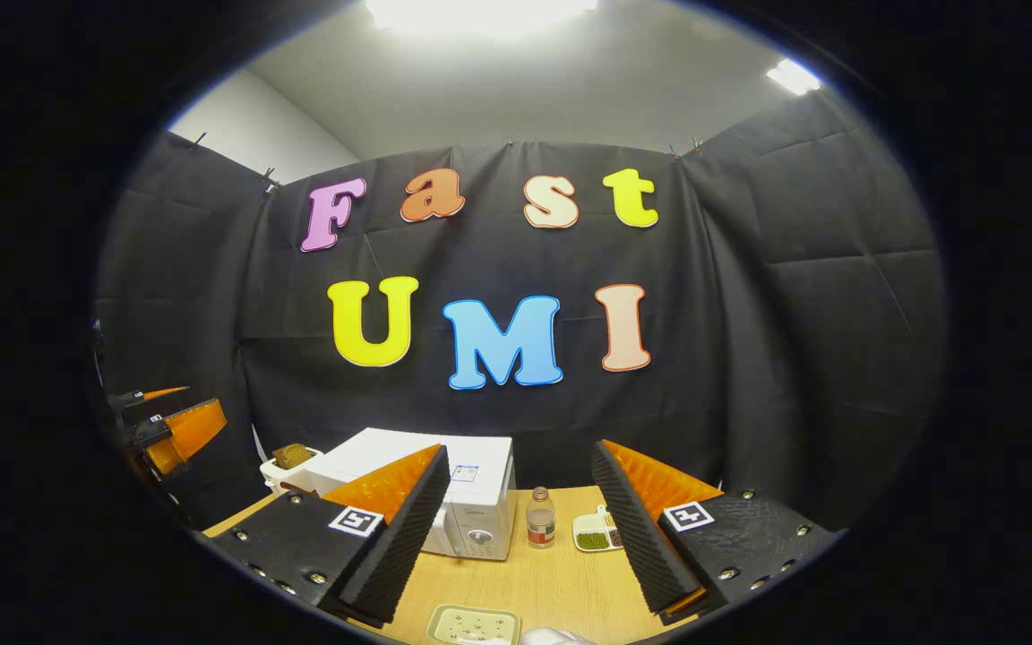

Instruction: Open the microwave oven with the left hand, put the food in, and close the microwave oven.

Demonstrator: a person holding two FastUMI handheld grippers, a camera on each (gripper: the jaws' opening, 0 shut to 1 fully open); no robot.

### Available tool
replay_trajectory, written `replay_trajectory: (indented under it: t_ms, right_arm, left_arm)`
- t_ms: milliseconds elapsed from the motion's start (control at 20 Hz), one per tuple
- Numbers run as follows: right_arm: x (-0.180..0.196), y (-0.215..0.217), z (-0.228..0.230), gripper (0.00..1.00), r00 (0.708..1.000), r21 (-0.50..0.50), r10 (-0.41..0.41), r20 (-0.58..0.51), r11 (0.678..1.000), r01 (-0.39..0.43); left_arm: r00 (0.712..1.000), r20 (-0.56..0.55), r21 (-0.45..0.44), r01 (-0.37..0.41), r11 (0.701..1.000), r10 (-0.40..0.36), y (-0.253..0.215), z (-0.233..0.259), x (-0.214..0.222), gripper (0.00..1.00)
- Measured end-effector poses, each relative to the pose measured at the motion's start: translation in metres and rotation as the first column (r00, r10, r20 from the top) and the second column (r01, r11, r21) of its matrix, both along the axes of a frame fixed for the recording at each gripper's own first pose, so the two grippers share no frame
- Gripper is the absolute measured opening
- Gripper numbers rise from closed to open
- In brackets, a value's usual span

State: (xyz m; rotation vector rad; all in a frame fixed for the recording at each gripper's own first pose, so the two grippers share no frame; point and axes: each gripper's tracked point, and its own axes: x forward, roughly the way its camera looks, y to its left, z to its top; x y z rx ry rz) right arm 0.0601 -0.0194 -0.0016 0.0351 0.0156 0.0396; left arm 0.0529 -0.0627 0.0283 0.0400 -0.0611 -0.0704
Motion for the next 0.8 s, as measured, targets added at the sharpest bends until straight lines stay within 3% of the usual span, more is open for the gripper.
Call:
replay_trajectory:
  t_ms: [200,300,400,450,600,700,800]
  right_arm:
    - [-0.0003,-0.0025,-0.0011,0.98,1.0,0.001,-0.003,0.002,1.0,0.003]
    - [-0.0019,-0.0025,-0.0016,0.98,1.0,0.009,0.0,0.002,1.0,0.0]
    - [-0.0015,-0.003,-0.0032,0.98,1.0,0.014,0.0,-0.001,1.0,0.0]
    - [-0.002,-0.0028,-0.0044,0.98,1.0,0.016,0.0,-0.005,1.0,0.0]
    - [-0.0045,-0.0042,-0.0047,0.98,1.0,0.014,-0.001,-0.002,1.0,0.001]
    - [-0.0047,-0.0028,-0.0063,0.98,1.0,0.012,0.002,-0.006,1.0,-0.002]
    - [-0.0051,-0.002,-0.0073,0.98,1.0,0.014,0.004,-0.007,1.0,-0.004]
  left_arm:
    - [1.0,0.016,0.017,-0.012,1.0,0.012,0.0008,0.0032,-0.002,1.0]
    - [1.0,0.019,0.024,-0.009,1.0,0.009,-0.002,0.0036,-0.0035,0.94]
    - [1.0,0.016,0.029,-0.007,1.0,0.007,-0.003,0.0023,-0.0043,0.99]
    - [1.0,0.016,0.029,-0.005,1.0,0.004,-0.0036,0.0028,-0.005,0.94]
    - [1.0,0.009,0.015,-0.002,1.0,0.002,-0.0042,0.0007,-0.006,0.94]
    - [1.0,0.005,0.013,0.0,1.0,0.0,-0.0044,-0.0005,-0.0061,1.0]
    - [1.0,0.003,0.017,0.0,1.0,0.0,-0.0043,-0.0013,-0.0062,0.94]
